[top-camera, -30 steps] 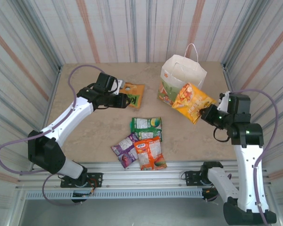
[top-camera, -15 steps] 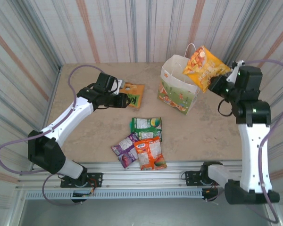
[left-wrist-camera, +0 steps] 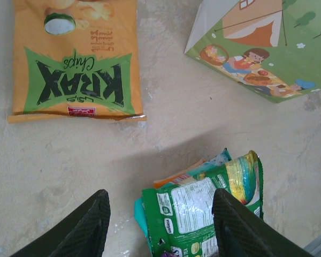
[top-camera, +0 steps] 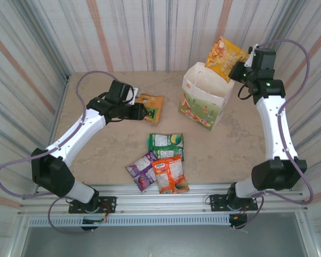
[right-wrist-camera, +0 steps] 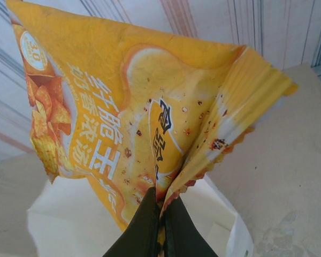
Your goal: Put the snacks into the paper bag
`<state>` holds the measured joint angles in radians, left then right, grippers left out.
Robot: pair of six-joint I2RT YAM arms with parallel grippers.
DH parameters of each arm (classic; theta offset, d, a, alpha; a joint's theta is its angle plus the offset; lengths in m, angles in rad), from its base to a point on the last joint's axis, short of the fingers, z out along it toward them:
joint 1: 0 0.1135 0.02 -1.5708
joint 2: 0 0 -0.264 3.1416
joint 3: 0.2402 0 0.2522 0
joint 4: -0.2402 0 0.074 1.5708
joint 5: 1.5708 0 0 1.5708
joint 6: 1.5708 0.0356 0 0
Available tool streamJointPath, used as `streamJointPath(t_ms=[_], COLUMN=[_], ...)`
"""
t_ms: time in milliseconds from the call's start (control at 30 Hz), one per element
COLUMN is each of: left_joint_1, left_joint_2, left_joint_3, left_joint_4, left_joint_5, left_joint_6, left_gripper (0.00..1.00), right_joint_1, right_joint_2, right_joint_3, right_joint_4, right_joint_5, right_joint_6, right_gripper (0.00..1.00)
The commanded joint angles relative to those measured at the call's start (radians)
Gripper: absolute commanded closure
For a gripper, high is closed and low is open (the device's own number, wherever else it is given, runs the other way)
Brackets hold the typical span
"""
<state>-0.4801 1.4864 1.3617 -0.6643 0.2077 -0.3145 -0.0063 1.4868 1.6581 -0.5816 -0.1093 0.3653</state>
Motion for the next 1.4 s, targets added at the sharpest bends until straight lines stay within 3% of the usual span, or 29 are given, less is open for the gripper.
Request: streamJointPath(t_ms=[0, 233, 433, 500, 633, 733, 1100, 1367], left_joint_1=[-0.007, -0.008, -0.007, -0.008, -0.008, -0.008, -0.008, -0.008], left_joint_2=[0.023, 0.04, 0.048, 0.046, 0.045, 0.043, 0.034, 0.037], left_joint_3=[0.032, 0.034, 0.04, 0.038, 0.033, 0.033, 0.03, 0.02], left_joint_4=[-0.031, -0.032, -0.032, -0.032, -0.03, -0.031, -0.027, -0.011], left_joint_5=[-0.019, -0.013, -0.005, -0.002, 0.002, 0.008, 0.048, 0.111], left_joint_6=[0.011, 0.012, 0.012, 0.011, 0.007, 0.008, -0.007, -0.027], left_gripper=[0.45, 0.45, 0.45, 0.45, 0.45, 0.45, 0.45, 0.45], right_joint_1=[-0.001, 0.014, 0.023, 0.029, 0.032, 0.033, 0.042, 0.04], right_joint_2=[0.038, 0.045, 0.044, 0.041, 0.041, 0.04, -0.02, -0.133], right_joint_3=[0.004, -0.073, -0.107, -0.115, -0.122, -0.124, -0.127, -0.134], right_joint_4=[0.036, 0.057, 0.049, 0.048, 0.027, 0.012, -0.031, -0.19], right_joint_5=[-0.043, -0.088, -0.106, -0.109, -0.103, -0.098, -0.11, -0.133], right_joint_6=[-0.054, -0.087, -0.102, -0.112, -0.115, -0.115, -0.085, -0.029], right_gripper=[1.0, 1.0, 0.94, 0.88, 0.66, 0.59, 0.55, 0.54])
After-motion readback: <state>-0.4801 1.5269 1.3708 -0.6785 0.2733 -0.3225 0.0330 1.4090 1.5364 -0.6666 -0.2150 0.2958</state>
